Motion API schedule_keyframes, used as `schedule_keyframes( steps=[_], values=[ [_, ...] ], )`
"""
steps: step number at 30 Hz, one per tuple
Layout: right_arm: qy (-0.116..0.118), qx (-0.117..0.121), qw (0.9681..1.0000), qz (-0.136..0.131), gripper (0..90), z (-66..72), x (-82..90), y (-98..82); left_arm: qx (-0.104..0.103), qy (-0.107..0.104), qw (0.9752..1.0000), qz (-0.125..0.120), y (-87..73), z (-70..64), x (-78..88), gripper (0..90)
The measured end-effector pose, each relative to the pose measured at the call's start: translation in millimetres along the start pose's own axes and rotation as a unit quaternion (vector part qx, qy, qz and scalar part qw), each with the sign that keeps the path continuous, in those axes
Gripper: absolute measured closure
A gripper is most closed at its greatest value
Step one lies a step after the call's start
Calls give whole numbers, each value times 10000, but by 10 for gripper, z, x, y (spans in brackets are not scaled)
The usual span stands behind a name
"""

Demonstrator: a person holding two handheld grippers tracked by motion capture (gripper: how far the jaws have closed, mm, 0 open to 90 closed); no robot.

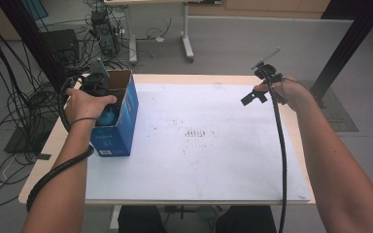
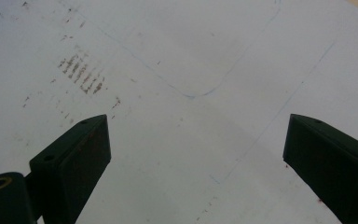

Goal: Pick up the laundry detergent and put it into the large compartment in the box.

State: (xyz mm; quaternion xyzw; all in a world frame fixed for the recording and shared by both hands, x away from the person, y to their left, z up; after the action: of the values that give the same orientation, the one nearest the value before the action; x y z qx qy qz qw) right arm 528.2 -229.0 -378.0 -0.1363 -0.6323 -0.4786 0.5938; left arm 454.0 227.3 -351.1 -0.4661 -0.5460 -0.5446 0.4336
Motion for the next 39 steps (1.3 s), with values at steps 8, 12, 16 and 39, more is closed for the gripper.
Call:
schedule_keyframes(
  steps=[8, 12, 16, 39],
  values=[
    [-5, -1, 10000, -3, 71, 13, 0, 4, -61, 8, 9999, -110, 22, -45, 130, 348],
    [-9, 13, 10000, 1, 71, 16, 2, 5, -72, 23, 9998, -197, 40, -52, 230, 340],
    [-12, 18, 10000, -12, 71, 25, 9, 11, -95, 18, 9996, -270, 48, -64, 307, 330],
    [25, 31, 10000, -9, 70, 58, -4, 37, -397, -112, 9986, -345, 14, -220, 616, 138]
  ],
)
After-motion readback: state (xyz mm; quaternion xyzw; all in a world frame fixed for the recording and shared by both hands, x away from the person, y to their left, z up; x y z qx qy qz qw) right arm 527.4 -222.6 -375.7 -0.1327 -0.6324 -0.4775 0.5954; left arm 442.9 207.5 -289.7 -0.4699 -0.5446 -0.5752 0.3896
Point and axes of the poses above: each handheld gripper's, and its own axes: x roughly backward along the jaws, y roughly out of its top, z roughly to its left, the point moved 9 cm from there along -x, roughly forward along the jaws, and after that the axes turned 1 degree about -x, right-handed, at the moved point
